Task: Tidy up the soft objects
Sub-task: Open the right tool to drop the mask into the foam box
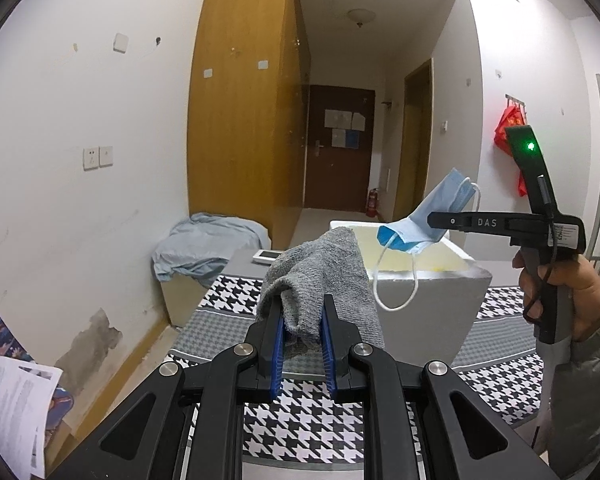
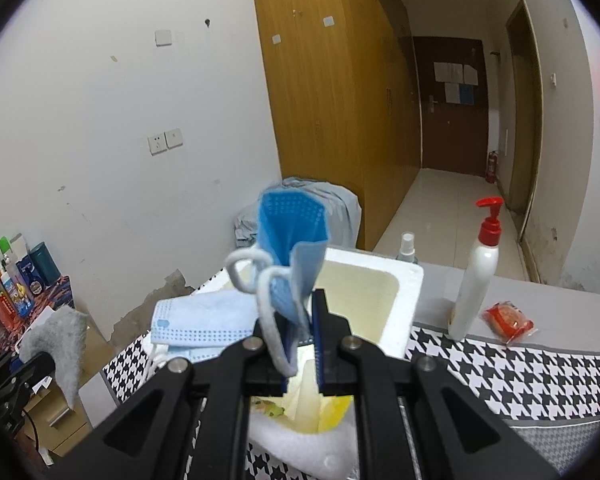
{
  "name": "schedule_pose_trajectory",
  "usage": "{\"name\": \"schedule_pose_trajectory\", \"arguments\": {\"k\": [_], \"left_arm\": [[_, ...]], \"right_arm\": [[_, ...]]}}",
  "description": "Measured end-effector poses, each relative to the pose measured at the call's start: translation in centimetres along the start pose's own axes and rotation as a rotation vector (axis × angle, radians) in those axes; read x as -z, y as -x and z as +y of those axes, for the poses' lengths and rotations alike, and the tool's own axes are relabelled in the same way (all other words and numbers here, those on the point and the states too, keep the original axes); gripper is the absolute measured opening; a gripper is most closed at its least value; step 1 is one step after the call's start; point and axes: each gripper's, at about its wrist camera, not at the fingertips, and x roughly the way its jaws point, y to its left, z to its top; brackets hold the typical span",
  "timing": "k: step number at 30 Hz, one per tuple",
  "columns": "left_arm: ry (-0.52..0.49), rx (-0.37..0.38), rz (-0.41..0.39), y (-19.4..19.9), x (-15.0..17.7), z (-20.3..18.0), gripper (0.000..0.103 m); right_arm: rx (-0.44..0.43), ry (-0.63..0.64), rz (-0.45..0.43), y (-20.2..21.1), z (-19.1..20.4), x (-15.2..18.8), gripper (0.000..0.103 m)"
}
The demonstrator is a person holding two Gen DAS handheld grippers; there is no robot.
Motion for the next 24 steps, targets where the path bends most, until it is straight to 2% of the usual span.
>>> {"name": "schedule_pose_trajectory", "arguments": {"k": [12,14,15,16,21,24], "left_arm": [[0.019,0.003,0.015,-0.9,0.1,1.0,0.017],[0.021,0.002,0.017,-0.9,0.1,0.9,0.017],[0.023,0.002,0.018,-0.9,0.1,1.0,0.017],[0.023,0.001,0.018,-0.9,0.1,1.0,0.017],[0.026,-0.004,0.017,-0.9,0.1,1.2,0.017],[0.027,-0.008,0.015,-0.9,0.2,1.3,0.017]], "right_arm": [[0.042,-0.01,0.051,-2.4,0.3,-0.4,0.014],[0.05,-0.014,0.057,-2.6,0.3,-0.4,0.032],[0.05,-0.019,0.052,-2.6,0.2,-0.4,0.053],[0.051,-0.023,0.044,-2.5,0.1,-0.4,0.069],[0.064,-0.03,0.02,-2.0,0.1,-0.5,0.082],[0.051,-0.037,0.008,-1.8,0.1,-0.4,0.096]]}}
